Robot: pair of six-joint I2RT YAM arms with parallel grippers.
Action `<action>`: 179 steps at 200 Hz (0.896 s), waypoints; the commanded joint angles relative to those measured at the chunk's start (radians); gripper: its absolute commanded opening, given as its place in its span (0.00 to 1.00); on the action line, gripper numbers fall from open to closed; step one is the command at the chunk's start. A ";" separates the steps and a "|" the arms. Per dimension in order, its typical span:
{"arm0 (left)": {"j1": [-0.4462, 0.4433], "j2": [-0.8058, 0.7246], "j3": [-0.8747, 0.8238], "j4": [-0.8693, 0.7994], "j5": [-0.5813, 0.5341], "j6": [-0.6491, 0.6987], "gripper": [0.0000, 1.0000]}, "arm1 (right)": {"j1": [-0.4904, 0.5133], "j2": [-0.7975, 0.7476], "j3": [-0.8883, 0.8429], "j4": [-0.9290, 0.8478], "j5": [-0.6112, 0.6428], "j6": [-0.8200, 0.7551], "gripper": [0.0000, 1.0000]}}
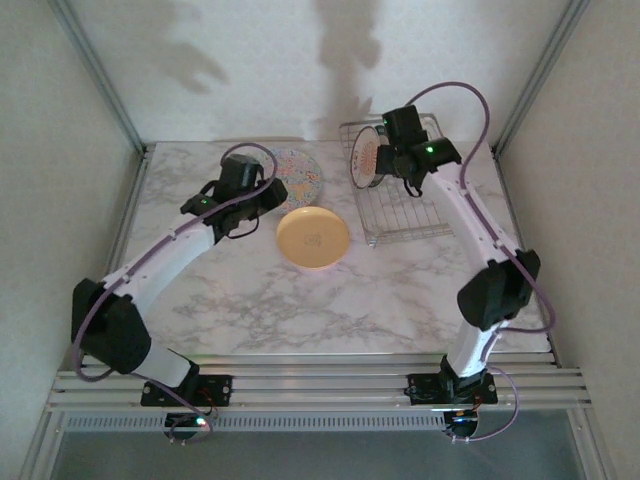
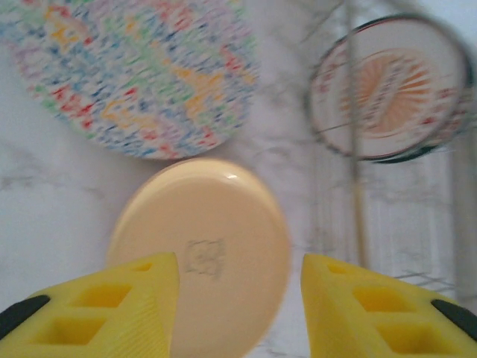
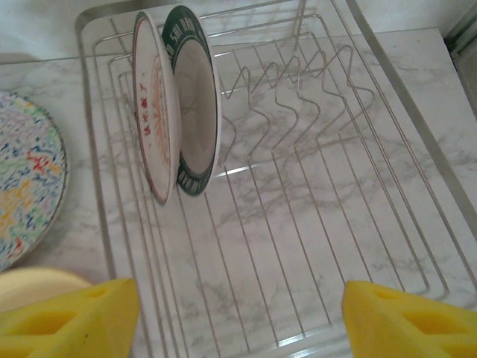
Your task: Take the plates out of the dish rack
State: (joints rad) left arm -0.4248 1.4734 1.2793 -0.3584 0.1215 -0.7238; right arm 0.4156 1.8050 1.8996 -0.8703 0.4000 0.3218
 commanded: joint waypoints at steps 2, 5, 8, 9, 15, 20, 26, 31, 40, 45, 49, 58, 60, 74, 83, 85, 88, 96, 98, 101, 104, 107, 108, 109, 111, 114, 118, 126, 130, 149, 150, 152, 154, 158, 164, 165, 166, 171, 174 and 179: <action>-0.007 -0.059 -0.006 0.125 0.125 -0.052 0.46 | -0.043 0.085 0.047 0.093 -0.020 -0.024 0.66; -0.007 -0.066 -0.011 0.144 0.141 -0.058 0.46 | -0.051 0.094 0.050 0.108 -0.040 -0.025 0.64; -0.006 -0.074 -0.015 0.163 0.158 -0.063 0.46 | -0.061 0.104 0.051 0.123 -0.063 -0.028 0.62; -0.007 -0.076 -0.017 0.170 0.161 -0.066 0.46 | -0.063 0.107 0.051 0.128 -0.073 -0.029 0.62; -0.006 -0.090 -0.023 0.200 0.199 -0.076 0.45 | -0.079 0.123 0.055 0.155 -0.126 -0.036 0.58; -0.007 -0.101 -0.026 0.230 0.222 -0.082 0.45 | -0.092 0.137 0.059 0.174 -0.162 -0.040 0.55; -0.008 -0.112 -0.026 0.251 0.243 -0.089 0.45 | -0.104 0.155 0.069 0.189 -0.191 -0.043 0.54; -0.008 -0.123 -0.026 0.266 0.259 -0.094 0.45 | -0.112 0.171 0.079 0.195 -0.210 -0.046 0.53; -0.008 -0.140 -0.025 0.289 0.282 -0.096 0.46 | -0.129 0.206 0.109 0.189 -0.244 -0.043 0.50; -0.008 -0.152 -0.024 0.298 0.289 -0.097 0.46 | -0.137 0.225 0.129 0.180 -0.260 -0.040 0.49; -0.008 -0.160 -0.023 0.304 0.292 -0.098 0.46 | -0.143 0.240 0.141 0.174 -0.273 -0.040 0.47; -0.008 -0.178 -0.023 0.317 0.298 -0.102 0.47 | -0.154 0.270 0.166 0.167 -0.303 -0.043 0.45; -0.008 -0.182 -0.022 0.320 0.299 -0.102 0.47 | -0.157 0.277 0.172 0.168 -0.309 -0.044 0.44; -0.008 -0.205 -0.020 0.333 0.301 -0.110 0.48 | -0.166 0.314 0.201 0.159 -0.336 -0.051 0.43; -0.008 -0.217 -0.018 0.341 0.301 -0.116 0.48 | -0.170 0.335 0.222 0.154 -0.348 -0.058 0.43; -0.008 -0.218 -0.017 0.342 0.301 -0.117 0.49 | -0.171 0.340 0.227 0.152 -0.351 -0.058 0.43; -0.008 -0.221 -0.016 0.344 0.300 -0.118 0.49 | -0.172 0.346 0.234 0.150 -0.354 -0.060 0.43; -0.008 -0.229 -0.014 0.344 0.297 -0.119 0.49 | -0.175 0.364 0.249 0.143 -0.361 -0.062 0.43; -0.008 -0.231 -0.013 0.343 0.294 -0.120 0.49 | -0.176 0.367 0.254 0.141 -0.364 -0.063 0.43; -0.008 -0.233 -0.012 0.341 0.293 -0.118 0.49 | -0.178 0.373 0.261 0.138 -0.365 -0.062 0.43; -0.008 -0.235 -0.012 0.340 0.292 -0.118 0.49 | -0.178 0.379 0.267 0.136 -0.367 -0.062 0.43; -0.008 -0.236 -0.010 0.339 0.290 -0.118 0.49 | -0.181 0.385 0.273 0.134 -0.372 -0.062 0.42; -0.008 -0.237 -0.010 0.339 0.290 -0.119 0.49 | -0.182 0.387 0.275 0.133 -0.372 -0.062 0.42; -0.008 -0.237 -0.010 0.339 0.290 -0.119 0.49 | -0.181 0.388 0.276 0.133 -0.373 -0.063 0.42; -0.008 -0.237 -0.009 0.338 0.289 -0.118 0.49 | -0.183 0.391 0.281 0.131 -0.375 -0.063 0.42; -0.008 -0.238 -0.007 0.335 0.289 -0.117 0.49 | -0.184 0.396 0.286 0.130 -0.377 -0.063 0.42; -0.008 -0.239 -0.006 0.333 0.289 -0.116 0.49 | -0.184 0.400 0.292 0.128 -0.378 -0.063 0.41; -0.008 -0.239 -0.002 0.329 0.287 -0.115 0.49 | -0.187 0.412 0.306 0.125 -0.381 -0.064 0.40; -0.008 -0.240 -0.001 0.328 0.288 -0.115 0.49 | -0.188 0.419 0.314 0.123 -0.383 -0.064 0.39; -0.008 -0.244 0.012 0.326 0.284 -0.115 0.49 | -0.195 0.446 0.352 0.108 -0.392 -0.073 0.35; -0.008 -0.244 0.012 0.325 0.283 -0.116 0.49 | -0.195 0.447 0.355 0.107 -0.392 -0.075 0.35; -0.008 -0.246 0.013 0.325 0.281 -0.115 0.49 | -0.196 0.450 0.357 0.105 -0.392 -0.075 0.35; -0.008 -0.246 0.015 0.325 0.281 -0.115 0.49 | -0.196 0.453 0.361 0.103 -0.392 -0.076 0.34; -0.008 -0.248 0.019 0.324 0.278 -0.115 0.49 | -0.197 0.458 0.369 0.097 -0.392 -0.078 0.33; -0.008 -0.251 0.023 0.321 0.273 -0.114 0.49 | -0.199 0.466 0.378 0.089 -0.392 -0.081 0.32; -0.008 -0.252 0.024 0.320 0.272 -0.115 0.49 | -0.199 0.466 0.380 0.089 -0.393 -0.081 0.32; -0.008 -0.252 0.026 0.320 0.271 -0.115 0.49 | -0.200 0.467 0.381 0.088 -0.393 -0.081 0.32; -0.008 -0.254 0.030 0.319 0.267 -0.114 0.49 | -0.201 0.473 0.387 0.084 -0.395 -0.083 0.30; -0.008 -0.255 0.033 0.319 0.263 -0.112 0.49 | -0.202 0.475 0.389 0.081 -0.396 -0.083 0.30; -0.009 -0.258 0.037 0.315 0.260 -0.113 0.49 | -0.204 0.477 0.392 0.079 -0.398 -0.085 0.29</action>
State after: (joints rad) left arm -0.4252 1.2461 1.2686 -0.0498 0.3931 -0.8352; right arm 0.2249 2.2559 2.2433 -0.7513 0.0227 0.2611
